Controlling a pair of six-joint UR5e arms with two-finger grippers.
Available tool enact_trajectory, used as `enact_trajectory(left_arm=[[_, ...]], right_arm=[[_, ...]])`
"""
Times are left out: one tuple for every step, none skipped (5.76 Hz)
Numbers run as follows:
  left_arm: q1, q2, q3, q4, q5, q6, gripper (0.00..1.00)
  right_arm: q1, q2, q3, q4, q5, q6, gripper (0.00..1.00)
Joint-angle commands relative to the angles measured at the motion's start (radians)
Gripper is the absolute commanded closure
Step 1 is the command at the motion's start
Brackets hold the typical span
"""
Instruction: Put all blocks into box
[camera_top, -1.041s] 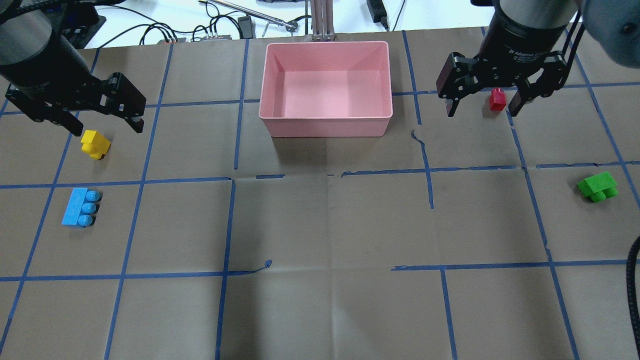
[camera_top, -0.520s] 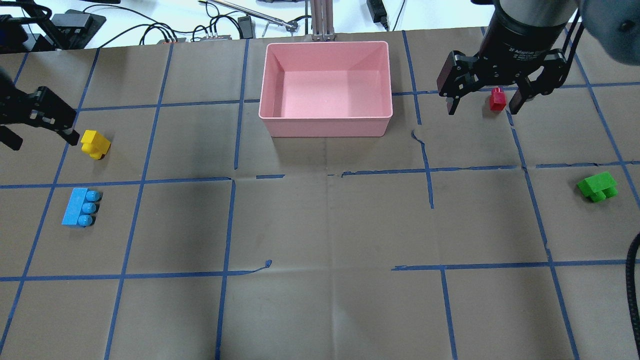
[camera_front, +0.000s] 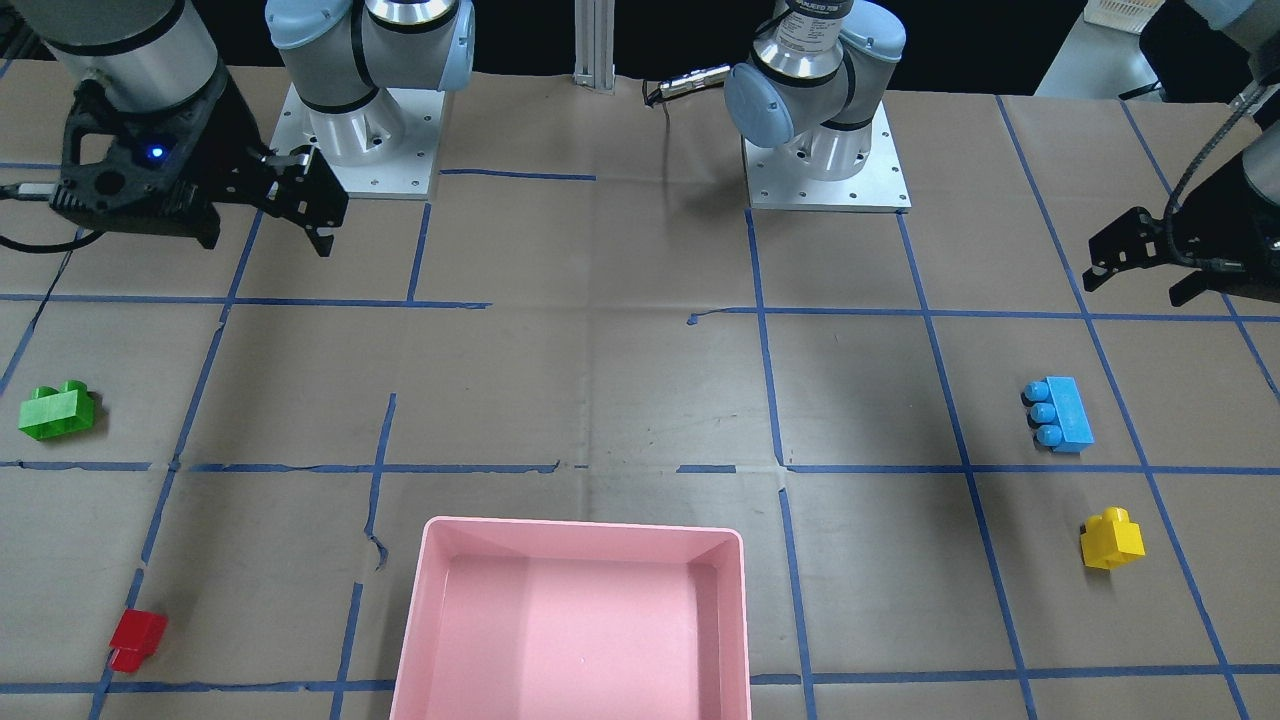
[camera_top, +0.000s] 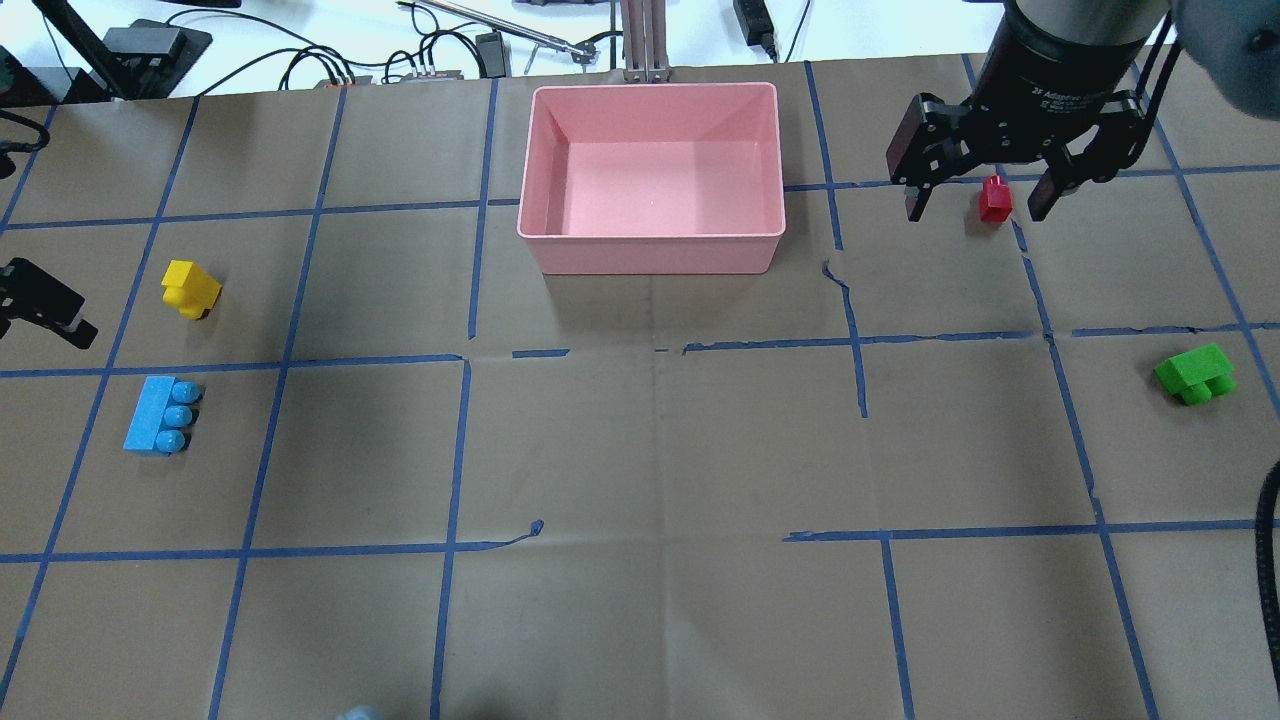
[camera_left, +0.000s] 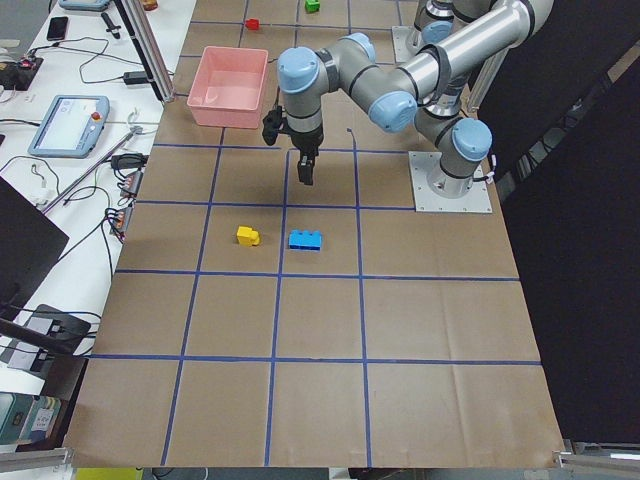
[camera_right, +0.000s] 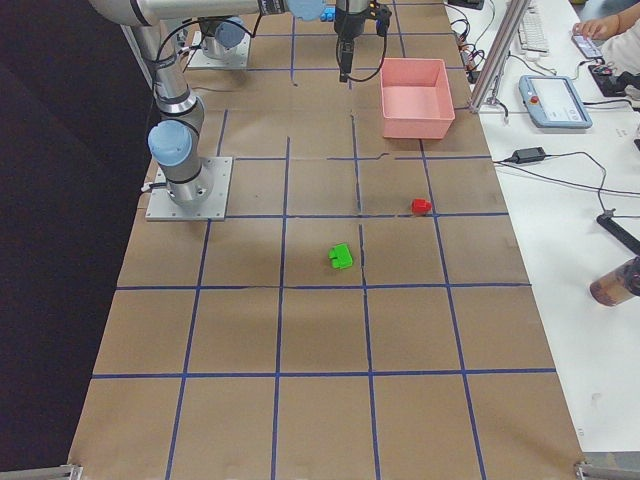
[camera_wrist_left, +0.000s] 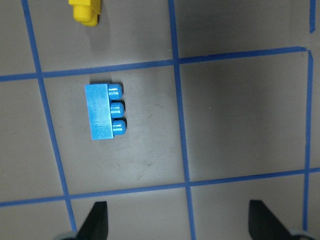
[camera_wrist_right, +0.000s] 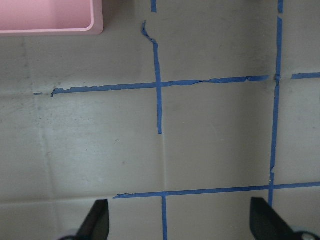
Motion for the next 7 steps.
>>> enact_trajectory(left_arm=[[0.083, -0.154, -0.061, 0.169, -0.009, 0.114, 0.02], [0.082, -0.195, -0.113, 0.289, -0.009, 0.112, 0.04], [0.08, -0.23, -0.177, 0.398, -0.012, 0.084, 0.03], [0.073, -0.287, -0.204, 0.512, -0.016, 0.054, 0.03], [0.064, -0.319, -0.212, 0.551, -0.037, 0.05, 0.03], [0.048, -0.339, -0.218, 0.573, -0.058, 0.043, 0.03], [0.041, -0.344, -0.212, 0.576, -0.051, 0.049, 0.21]], right_arm=[[-0.187, 0.004, 0.006, -0.003, -0.003, -0.257, 0.0], [-0.302, 0.004, 0.009, -0.003, -0.008, -0.44, 0.0], [-0.419, 0.013, 0.01, -0.003, -0.02, -0.598, 0.0], [-0.529, 0.045, 0.01, -0.014, -0.054, -0.75, 0.0], [-0.619, 0.094, 0.018, -0.104, -0.057, -0.859, 0.0], [-0.664, 0.146, 0.056, -0.185, -0.059, -0.912, 0.0], [-0.664, 0.175, 0.138, -0.282, -0.055, -0.906, 0.0]])
